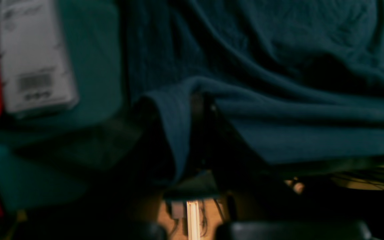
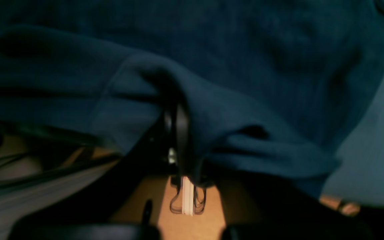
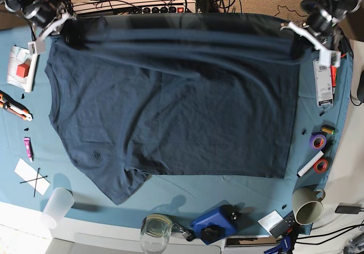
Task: Fold the T-shirt properly
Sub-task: 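Carry the edge across the shirt body and lower it down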
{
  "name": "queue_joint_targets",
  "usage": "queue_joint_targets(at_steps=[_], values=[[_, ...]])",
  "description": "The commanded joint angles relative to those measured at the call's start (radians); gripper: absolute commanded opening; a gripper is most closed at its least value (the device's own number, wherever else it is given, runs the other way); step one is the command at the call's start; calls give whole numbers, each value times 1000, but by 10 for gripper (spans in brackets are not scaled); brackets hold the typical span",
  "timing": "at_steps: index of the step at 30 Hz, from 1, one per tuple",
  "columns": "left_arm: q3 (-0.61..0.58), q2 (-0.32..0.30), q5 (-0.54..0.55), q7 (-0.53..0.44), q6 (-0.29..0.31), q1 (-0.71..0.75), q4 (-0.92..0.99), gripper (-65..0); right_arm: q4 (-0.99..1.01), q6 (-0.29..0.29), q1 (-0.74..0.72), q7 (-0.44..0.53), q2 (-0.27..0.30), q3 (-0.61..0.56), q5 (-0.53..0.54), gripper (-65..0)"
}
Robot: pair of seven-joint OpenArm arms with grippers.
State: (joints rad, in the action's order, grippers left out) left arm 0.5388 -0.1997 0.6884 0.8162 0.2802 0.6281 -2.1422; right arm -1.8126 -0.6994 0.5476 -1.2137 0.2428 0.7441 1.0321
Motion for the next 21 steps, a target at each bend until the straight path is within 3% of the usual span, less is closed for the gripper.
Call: queue_joint_targets(at_steps=[1, 5, 7, 14, 21], values=[[-19, -8, -25, -34, -22, -16, 2, -650, -12, 1, -6, 26, 18, 2, 5, -650], [-87, -9, -169, -51, -85, -89, 45, -650, -12, 1, -55, 34, 18, 1, -25, -650], [-88, -13, -210, -81, -89, -118, 52, -650, -12, 1, -71, 36, 18, 1, -37, -650], [-124, -84, -213, -86, -88, -187, 79, -650, -11, 1, -116, 42, 18, 1, -83, -650], [-189, -97, -218, -99, -89, -318, 261, -650, -11, 2, -156, 89, 18, -9, -143, -650]])
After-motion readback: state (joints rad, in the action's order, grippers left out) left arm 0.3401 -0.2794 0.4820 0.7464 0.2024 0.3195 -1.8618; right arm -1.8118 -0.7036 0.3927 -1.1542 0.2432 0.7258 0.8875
